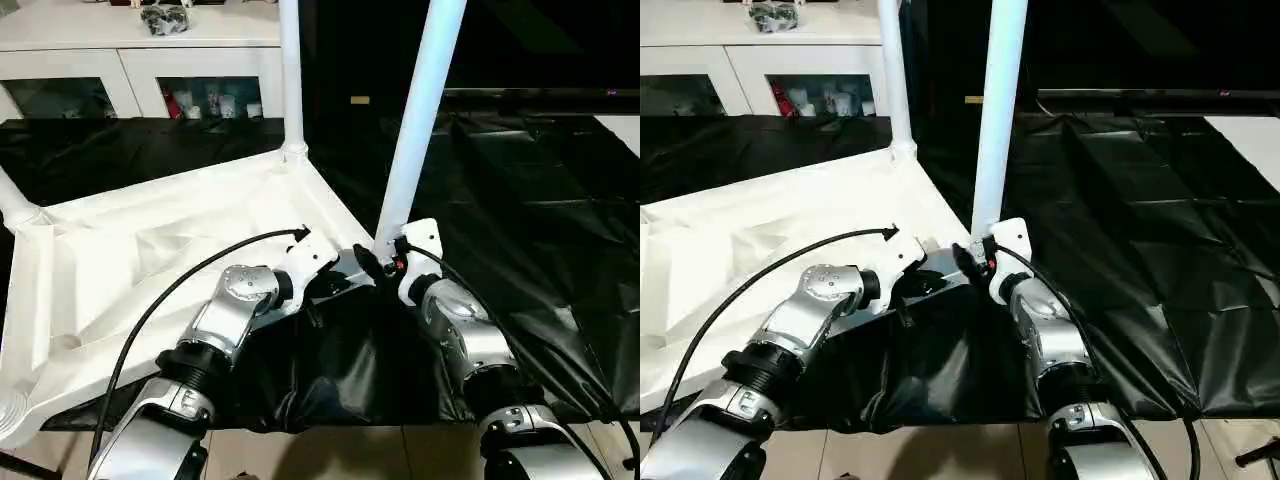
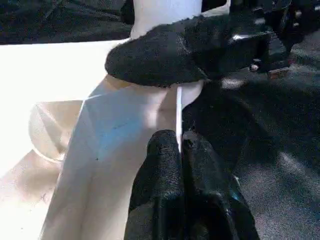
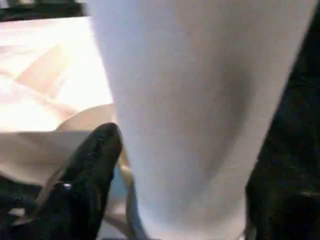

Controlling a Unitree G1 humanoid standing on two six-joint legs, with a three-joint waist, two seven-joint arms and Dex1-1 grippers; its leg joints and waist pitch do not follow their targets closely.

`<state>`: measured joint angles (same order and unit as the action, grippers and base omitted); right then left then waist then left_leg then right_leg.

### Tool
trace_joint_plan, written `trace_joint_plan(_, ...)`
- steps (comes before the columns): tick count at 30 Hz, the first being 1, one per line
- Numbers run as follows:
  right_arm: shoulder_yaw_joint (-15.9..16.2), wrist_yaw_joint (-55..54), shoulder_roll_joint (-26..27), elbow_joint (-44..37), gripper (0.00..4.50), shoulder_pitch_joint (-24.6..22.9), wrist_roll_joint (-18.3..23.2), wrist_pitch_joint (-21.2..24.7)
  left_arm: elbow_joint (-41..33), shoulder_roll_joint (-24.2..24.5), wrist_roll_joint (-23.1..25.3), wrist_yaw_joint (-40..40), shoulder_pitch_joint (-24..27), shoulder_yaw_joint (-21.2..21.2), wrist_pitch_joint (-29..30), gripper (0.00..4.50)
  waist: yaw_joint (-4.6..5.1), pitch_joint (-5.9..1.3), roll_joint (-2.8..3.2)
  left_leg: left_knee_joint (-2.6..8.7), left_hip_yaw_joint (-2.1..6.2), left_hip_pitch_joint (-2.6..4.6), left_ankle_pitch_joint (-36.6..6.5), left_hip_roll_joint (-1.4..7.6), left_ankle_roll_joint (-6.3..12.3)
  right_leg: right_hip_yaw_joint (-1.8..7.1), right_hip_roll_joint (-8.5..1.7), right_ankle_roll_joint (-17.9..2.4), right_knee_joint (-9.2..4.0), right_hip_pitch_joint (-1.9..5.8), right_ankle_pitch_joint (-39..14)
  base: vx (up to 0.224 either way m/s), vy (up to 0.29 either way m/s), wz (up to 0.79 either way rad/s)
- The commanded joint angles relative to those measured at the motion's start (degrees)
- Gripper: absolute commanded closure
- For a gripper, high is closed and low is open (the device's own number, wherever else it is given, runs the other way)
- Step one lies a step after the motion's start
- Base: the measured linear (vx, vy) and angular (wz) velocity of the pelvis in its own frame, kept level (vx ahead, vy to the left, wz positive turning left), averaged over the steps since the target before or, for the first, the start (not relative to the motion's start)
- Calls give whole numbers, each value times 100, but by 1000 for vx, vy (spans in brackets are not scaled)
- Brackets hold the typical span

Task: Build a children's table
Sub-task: Rotate leg to tighten

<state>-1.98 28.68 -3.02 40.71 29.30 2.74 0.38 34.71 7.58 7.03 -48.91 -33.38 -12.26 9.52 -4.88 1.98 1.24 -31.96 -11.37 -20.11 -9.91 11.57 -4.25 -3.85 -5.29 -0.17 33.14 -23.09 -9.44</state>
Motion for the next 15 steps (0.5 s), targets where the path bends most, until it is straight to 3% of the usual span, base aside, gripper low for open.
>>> trace_joint_plan(1, 719, 1277, 1, -134, 77, -127, 87, -73, -288, -89, -440, -547, 40, -156, -289, 450, -3, -305, -59, 353, 89, -12, -1457, 140, 299, 206, -292, -1014, -391, 259, -1625, 0, 0, 0)
trace_joint_plan(6, 950, 2316, -473, -397, 77, -283, 197, -205, -378, 196, -585, -1152, 68, -186, -300, 450, -53, -312, -58, 314, 58, -16, -1234, 157, 469, 193, -280, -1216, -344, 280, -1240, 0, 0, 0)
trace_joint_plan(13, 1201, 3433, -943, -750, 77, -463, 311, -279, -490, 548, -657, -1857, 118, -301, -254, 450, -83, -294, -40, 329, 57, 6, -1454, 182, 412, 192, -273, -1226, -359, 262, -1480, 0, 0, 0)
trace_joint_plan(15, 1309, 3996, -1142, -962, 77, -539, 416, -98, -480, 680, -661, -2078, 106, -331, -253, 450, -106, -297, -36, 324, 57, 10, -1469, 180, 428, 191, -270, -1246, -359, 270, -1454, 0, 0, 0)
